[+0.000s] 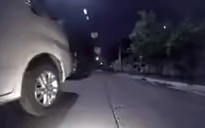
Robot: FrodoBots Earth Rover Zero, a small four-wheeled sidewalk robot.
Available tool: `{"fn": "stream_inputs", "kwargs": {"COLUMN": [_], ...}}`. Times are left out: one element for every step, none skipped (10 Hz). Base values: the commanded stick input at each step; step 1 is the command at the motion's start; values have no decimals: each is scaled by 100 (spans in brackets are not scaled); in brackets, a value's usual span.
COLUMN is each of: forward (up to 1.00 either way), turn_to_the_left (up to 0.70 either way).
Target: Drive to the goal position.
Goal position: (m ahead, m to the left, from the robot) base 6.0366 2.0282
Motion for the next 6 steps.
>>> {"fn": "stream_inputs", "kwargs": {"forward": [50,50,50,50,50,50], "turn_to_the_left": [0,0,0,0,0,0]}}
